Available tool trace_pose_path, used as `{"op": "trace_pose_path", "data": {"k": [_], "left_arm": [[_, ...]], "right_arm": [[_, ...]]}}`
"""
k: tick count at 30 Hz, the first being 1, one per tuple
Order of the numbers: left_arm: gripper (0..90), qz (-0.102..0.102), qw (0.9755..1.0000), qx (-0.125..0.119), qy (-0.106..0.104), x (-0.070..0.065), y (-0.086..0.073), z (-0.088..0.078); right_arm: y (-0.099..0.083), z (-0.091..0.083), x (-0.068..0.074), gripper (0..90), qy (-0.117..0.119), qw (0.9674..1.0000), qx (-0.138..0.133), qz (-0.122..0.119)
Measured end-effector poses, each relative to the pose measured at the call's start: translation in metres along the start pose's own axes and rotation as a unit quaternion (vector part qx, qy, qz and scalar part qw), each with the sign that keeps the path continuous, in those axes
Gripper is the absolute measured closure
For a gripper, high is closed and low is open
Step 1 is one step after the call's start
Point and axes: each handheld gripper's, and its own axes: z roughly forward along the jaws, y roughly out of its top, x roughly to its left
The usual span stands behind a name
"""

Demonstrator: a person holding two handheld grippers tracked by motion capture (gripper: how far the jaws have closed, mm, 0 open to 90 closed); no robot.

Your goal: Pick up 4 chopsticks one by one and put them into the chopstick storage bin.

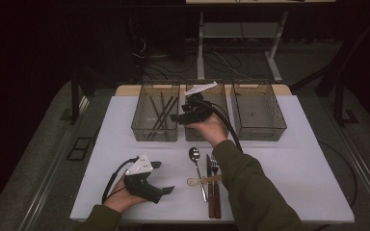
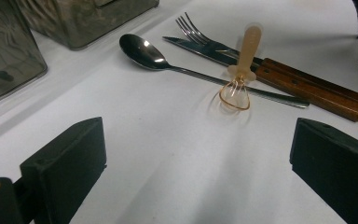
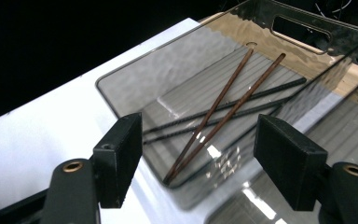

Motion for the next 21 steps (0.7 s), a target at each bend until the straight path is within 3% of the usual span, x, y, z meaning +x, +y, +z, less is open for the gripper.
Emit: {"op": "trace_pose_path", "data": {"k": [9, 21], "left_arm": [[2.3, -0.009, 1.0, 0.003, 0.003, 0.0, -0.001, -0.001], [2.2, -0.005, 0.9999, 0.009, 0.005, 0.001, -0.001, -0.001]], "right_arm": [[-0.027, -0.034, -0.004, 32.1, 0.013, 0.9998, -0.017, 0.002], [-0.065, -0.076, -0.011, 32.2, 0.037, 0.9989, -0.027, -0.007]]}}
